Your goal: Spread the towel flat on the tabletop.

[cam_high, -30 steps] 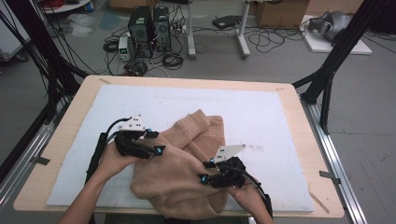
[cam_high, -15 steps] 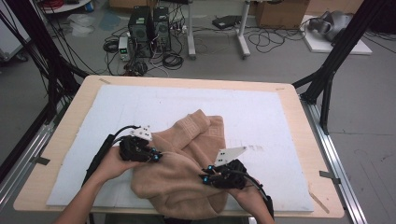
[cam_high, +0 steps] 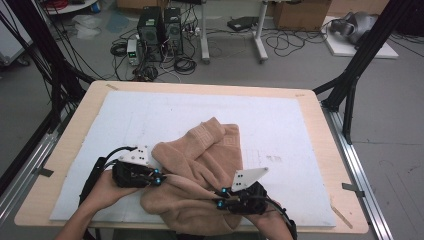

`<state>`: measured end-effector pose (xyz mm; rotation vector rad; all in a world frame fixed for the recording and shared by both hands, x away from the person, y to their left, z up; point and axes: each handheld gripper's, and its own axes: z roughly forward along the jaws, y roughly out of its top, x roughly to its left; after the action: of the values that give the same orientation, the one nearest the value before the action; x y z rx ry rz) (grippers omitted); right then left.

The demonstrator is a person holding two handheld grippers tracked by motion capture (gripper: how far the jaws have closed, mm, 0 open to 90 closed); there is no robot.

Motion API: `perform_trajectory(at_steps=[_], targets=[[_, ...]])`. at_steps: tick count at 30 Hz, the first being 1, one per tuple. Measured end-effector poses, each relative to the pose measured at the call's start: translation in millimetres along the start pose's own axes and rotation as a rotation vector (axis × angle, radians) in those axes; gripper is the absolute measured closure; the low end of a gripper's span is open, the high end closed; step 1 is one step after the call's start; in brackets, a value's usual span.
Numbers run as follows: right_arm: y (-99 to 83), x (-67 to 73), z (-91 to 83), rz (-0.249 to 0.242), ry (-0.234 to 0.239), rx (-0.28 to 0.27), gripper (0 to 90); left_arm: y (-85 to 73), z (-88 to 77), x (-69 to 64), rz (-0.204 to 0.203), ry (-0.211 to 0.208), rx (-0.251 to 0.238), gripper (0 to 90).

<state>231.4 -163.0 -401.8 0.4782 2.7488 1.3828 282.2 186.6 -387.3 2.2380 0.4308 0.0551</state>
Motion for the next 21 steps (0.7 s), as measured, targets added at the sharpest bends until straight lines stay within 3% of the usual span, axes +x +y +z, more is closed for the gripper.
perform_trajectory(at_steps=[2,5,8,11,14,18,21], targets=[[0.6,4.7,-5.7,0.003,-0.004,-0.015,69.8,4.2,-4.5,-1.7,-0.005,0.001,-0.027,72.8],[2.6,4.7,-18.2,0.021,-0.035,-0.064,64.7,15.0,-11.7,0.1,0.002,0.022,-0.067,63.8],[7.0,-0.8,-31.2,0.036,-0.059,-0.105,62.2,24.9,-14.5,4.8,0.010,0.058,-0.091,58.3],[14.1,-10.2,-41.4,0.032,-0.102,-0.118,60.2,33.4,-12.8,15.8,-0.006,0.092,-0.111,53.6],[20.2,-26.9,-46.6,0.034,-0.162,-0.103,58.6,36.9,-5.7,33.5,-0.049,0.106,-0.116,53.9],[21.5,-57.4,-44.1,0.072,-0.220,-0.088,54.6,33.6,10.3,58.0,-0.099,0.116,-0.084,52.4],[18.3,-80.4,-35.4,0.106,-0.249,-0.069,51.4,29.0,21.5,75.5,-0.150,0.069,-0.087,45.8]])
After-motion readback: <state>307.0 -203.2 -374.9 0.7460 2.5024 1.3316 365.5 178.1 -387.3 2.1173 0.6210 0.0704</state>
